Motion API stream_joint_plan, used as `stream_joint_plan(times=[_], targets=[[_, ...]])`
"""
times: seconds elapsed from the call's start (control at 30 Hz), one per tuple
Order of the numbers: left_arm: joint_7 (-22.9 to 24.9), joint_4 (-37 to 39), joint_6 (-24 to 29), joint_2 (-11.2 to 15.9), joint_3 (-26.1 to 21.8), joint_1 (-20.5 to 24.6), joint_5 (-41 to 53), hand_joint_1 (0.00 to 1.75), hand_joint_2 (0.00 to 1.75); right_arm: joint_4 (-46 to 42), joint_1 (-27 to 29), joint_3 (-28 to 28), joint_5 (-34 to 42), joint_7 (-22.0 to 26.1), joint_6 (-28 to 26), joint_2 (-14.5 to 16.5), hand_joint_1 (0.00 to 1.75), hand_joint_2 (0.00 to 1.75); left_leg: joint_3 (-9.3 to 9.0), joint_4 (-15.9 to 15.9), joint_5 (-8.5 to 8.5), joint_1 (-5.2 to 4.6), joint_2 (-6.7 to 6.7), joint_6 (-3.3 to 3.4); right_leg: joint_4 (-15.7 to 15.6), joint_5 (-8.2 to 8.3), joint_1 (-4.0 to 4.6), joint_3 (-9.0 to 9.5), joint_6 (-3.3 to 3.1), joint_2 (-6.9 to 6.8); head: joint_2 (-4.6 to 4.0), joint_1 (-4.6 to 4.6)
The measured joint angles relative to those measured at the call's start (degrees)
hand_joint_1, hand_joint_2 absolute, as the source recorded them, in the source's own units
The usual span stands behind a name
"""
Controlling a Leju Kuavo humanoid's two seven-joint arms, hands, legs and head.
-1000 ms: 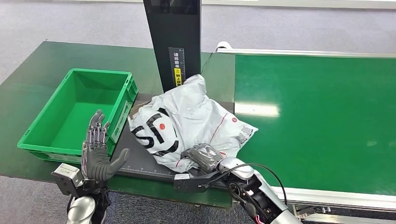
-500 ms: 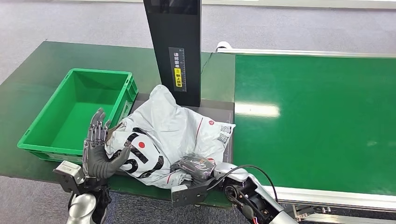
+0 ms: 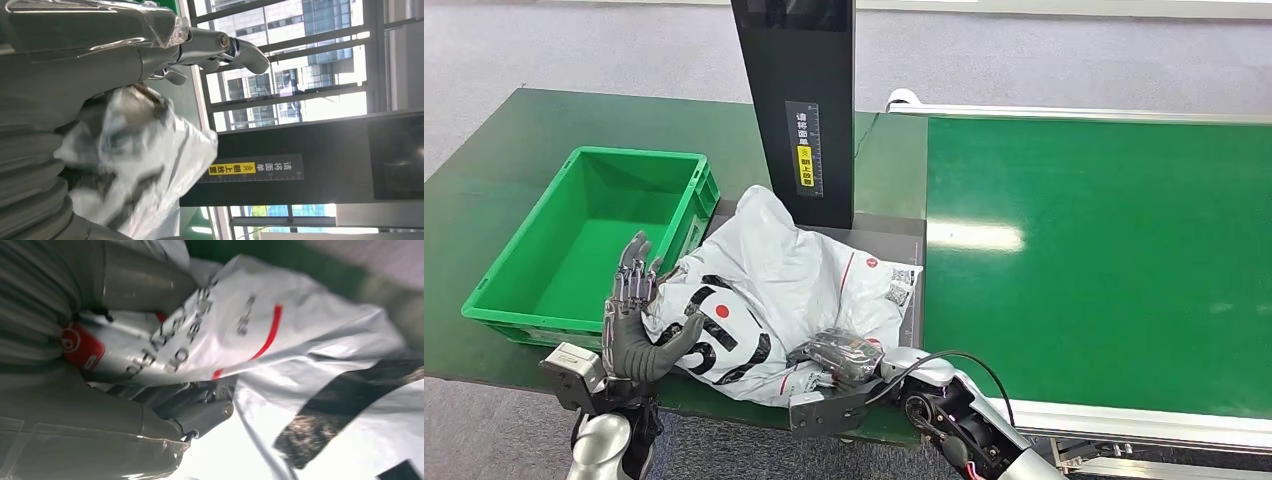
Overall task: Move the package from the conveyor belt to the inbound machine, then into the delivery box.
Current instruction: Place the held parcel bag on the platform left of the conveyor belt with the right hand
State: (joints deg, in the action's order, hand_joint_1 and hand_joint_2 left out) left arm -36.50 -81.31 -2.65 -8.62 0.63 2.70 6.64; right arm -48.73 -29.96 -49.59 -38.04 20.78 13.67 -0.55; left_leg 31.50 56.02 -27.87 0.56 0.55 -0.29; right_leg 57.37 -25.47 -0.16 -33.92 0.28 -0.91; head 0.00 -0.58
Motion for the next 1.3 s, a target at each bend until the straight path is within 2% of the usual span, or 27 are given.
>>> stream_joint_plan(times=[0.17, 0.33, 0.47, 0.5, 0.63, 0.83, 1.17, 1.3], targets=[[-0.08, -0.03, -0.21, 0.05, -0.02, -0.51, 0.00, 0.00, 1.75, 0.47, -0.24, 0.18, -0.40, -1.82, -4.36, 0.00, 0.00, 1.75, 0.00, 0.00, 0.00, 0.00, -0.01, 0.00, 0.00, 0.00, 0.00, 0.00, 0.00, 0.00, 0.00, 0.00], [-0.41, -0.04, -0.47, 0.05, -0.03, -1.10, 0.15, 0.00, 1.75, -1.63, 2.07, 3.88, 4.11, 1.89, -8.26, -0.16, 0.00, 1.75, 0.01, 0.00, 0.00, 0.00, -0.04, 0.00, 0.00, 0.00, 0.00, -0.01, 0.00, -0.01, 0.00, 0.01], [-0.99, -0.04, -0.72, 0.05, -0.02, -1.76, 0.50, 0.00, 1.75, -5.06, 4.67, 8.25, 6.58, 4.67, -9.21, -0.42, 0.00, 0.00, 0.03, 0.00, -0.01, 0.00, -0.03, 0.00, 0.00, -0.01, 0.00, -0.03, 0.00, -0.01, 0.00, 0.01], [-1.13, -0.04, -0.77, 0.05, -0.02, -1.88, 0.55, 0.00, 1.75, -5.80, 5.25, 9.23, 6.74, 5.17, -9.45, -0.50, 0.00, 0.00, 0.03, 0.00, -0.01, 0.00, -0.03, 0.00, 0.00, -0.01, 0.00, -0.03, 0.00, -0.01, 0.00, 0.01], [-1.44, -0.04, -0.92, 0.05, -0.03, -2.05, 0.62, 0.00, 1.75, -8.23, 7.62, 12.48, 6.40, 6.40, -10.37, -0.66, 0.00, 1.75, 0.03, 0.00, -0.01, 0.00, -0.03, 0.01, 0.00, -0.01, 0.00, -0.03, 0.00, -0.01, 0.00, 0.01], [-1.49, -0.04, -0.98, 0.05, -0.02, -2.04, 0.62, 0.00, 1.75, -10.39, 10.01, 15.59, 6.36, 7.54, -10.43, -0.64, 0.00, 1.75, 0.03, 0.00, -0.01, 0.00, -0.02, 0.00, 0.00, -0.01, 0.00, -0.03, 0.00, 0.00, 0.00, 0.00], [-1.49, -0.04, -1.01, 0.05, -0.02, -2.03, 0.62, 0.00, 1.75, -11.18, 10.71, 17.03, 6.66, 7.83, -10.41, -0.63, 0.00, 1.75, 0.03, 0.00, -0.01, 0.00, -0.02, 0.00, 0.00, -0.01, 0.00, -0.03, 0.00, 0.00, 0.00, 0.00], [-1.50, -0.04, -1.07, 0.05, -0.02, -2.03, 0.62, 0.00, 1.75, -12.09, 11.39, 18.03, 9.74, 10.27, -10.34, -0.58, 0.00, 1.75, 0.03, 0.00, -0.01, 0.00, -0.03, 0.00, 0.00, -0.01, 0.00, -0.03, 0.00, -0.01, 0.00, -0.01]])
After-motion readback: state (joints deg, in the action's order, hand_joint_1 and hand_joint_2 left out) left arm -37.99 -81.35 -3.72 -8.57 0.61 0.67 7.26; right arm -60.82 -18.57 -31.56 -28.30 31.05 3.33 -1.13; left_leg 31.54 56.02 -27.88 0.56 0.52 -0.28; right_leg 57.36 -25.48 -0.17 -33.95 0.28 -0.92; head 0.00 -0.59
